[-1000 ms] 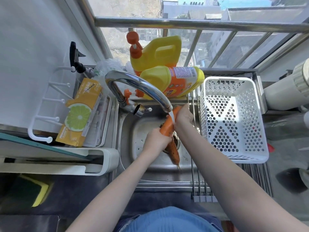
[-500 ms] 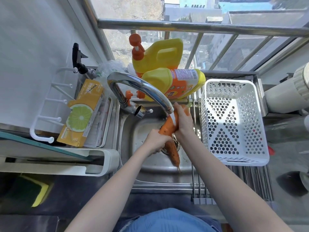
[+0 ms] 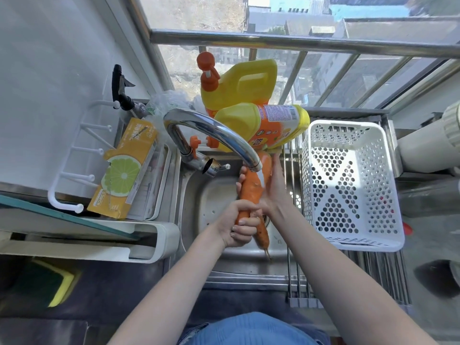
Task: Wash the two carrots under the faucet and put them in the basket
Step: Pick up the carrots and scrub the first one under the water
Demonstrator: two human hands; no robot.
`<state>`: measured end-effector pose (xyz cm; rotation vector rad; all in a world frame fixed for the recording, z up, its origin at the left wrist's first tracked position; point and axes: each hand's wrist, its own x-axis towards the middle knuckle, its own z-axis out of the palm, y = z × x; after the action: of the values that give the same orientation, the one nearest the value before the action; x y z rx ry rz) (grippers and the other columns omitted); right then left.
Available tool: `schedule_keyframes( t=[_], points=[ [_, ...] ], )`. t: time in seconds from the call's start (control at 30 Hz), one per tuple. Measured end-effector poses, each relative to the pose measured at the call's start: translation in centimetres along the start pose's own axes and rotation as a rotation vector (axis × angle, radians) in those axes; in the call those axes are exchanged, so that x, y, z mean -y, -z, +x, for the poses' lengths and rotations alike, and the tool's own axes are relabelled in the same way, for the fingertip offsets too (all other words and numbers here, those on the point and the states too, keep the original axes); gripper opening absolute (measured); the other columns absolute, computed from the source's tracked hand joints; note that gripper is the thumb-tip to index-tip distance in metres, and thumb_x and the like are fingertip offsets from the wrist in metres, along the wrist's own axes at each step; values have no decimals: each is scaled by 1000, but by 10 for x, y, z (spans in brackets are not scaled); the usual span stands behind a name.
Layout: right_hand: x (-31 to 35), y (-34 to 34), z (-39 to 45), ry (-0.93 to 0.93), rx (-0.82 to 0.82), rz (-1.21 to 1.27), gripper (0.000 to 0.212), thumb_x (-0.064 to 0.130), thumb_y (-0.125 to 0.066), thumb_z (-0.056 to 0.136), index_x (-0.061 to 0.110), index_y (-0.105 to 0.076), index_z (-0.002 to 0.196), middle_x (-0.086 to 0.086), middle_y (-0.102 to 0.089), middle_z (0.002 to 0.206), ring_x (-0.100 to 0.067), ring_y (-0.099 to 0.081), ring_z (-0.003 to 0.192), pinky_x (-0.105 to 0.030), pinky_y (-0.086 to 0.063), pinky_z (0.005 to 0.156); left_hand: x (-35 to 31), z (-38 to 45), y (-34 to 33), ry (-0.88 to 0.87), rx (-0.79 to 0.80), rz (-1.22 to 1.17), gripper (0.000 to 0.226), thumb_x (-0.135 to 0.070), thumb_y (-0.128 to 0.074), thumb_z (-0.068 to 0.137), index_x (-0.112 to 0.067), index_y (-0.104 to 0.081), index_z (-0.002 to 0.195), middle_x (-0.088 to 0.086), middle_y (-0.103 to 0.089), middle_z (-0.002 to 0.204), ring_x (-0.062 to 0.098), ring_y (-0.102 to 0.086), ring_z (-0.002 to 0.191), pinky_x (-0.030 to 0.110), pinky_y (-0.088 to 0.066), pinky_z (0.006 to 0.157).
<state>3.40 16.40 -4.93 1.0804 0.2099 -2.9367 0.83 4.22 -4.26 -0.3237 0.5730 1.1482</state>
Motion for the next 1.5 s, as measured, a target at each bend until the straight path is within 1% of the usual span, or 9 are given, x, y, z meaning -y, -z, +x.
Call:
schedule_keyframes(
  t=[0.17,0.27,0.43,0.67,0.77,0.9,1.1,1.27,1.5],
  points=[
    [-18,-5,11,34,-157,-166,45,59,-64,53,14,-65,49,3,-54,47,-8,-52,39,-16,-46,44,-2,-9,0,35,-328,273,23,-15,-58,71,-17,-39,58,-7,-29,36,2,-20,23,10,-11,25],
    [-18,-3,12,77,-383,-19,65,59,-38,86,7,-57,53,-5,-51,47,-17,-49,38,-21,-42,46,4,-7,-1,-53,-581,443,21,-14,-49,83,-18,-41,64,-7,-30,42,4,-19,28,10,-10,29],
    [-21,-7,13,225,-661,-83,53,41,-28,94,5,-52,64,-10,-51,46,-22,-50,38,-23,-44,46,8,1,0,-242,-895,801,14,-17,-55,79,-17,-49,66,-1,-44,48,12,-34,33,15,-24,36],
    [-15,13,10,399,-743,-486,44,62,-35,94,27,-61,92,-6,-66,105,-24,-64,98,-46,-50,96,-1,-10,17,-409,-1268,1558,14,-22,-54,85,-18,-58,98,9,-66,92,35,-62,85,32,-43,68],
    [-14,12,8,355,-600,-541,36,46,-52,95,18,-59,116,-2,-64,98,-20,-64,89,-44,-55,86,-4,-15,21,-471,-1246,1598,10,-20,-57,83,-18,-57,92,8,-65,86,33,-60,77,31,-46,65],
    [2,0,4,213,-427,-255,15,18,-55,89,8,-54,99,-7,-59,66,-22,-60,55,-32,-52,62,4,-21,23,-429,-1049,1377,14,-16,-63,76,-18,-50,70,4,-60,69,28,-55,63,26,-37,54],
    [13,-4,7,190,-310,-399,29,34,-54,96,9,-56,83,-8,-60,56,-18,-62,52,-30,-52,64,17,-26,15,-71,-471,516,30,-11,-59,78,-14,-39,57,-3,-27,36,7,-19,25,14,-6,37],
    [9,-16,-1,141,-115,-254,21,29,-65,81,10,-60,87,-7,-65,68,-20,-65,63,-37,-59,65,9,-29,22,23,24,195,31,-20,-78,66,-14,-48,59,-4,-34,36,3,-28,22,6,-20,29],
    [-1,-21,7,149,-288,-280,37,31,-49,97,7,-65,73,-5,-62,57,-18,-56,48,-27,-49,53,21,-21,14,-51,-323,173,24,-13,-66,68,-15,-42,62,-6,-31,37,4,-21,23,9,-11,28]
  ],
)
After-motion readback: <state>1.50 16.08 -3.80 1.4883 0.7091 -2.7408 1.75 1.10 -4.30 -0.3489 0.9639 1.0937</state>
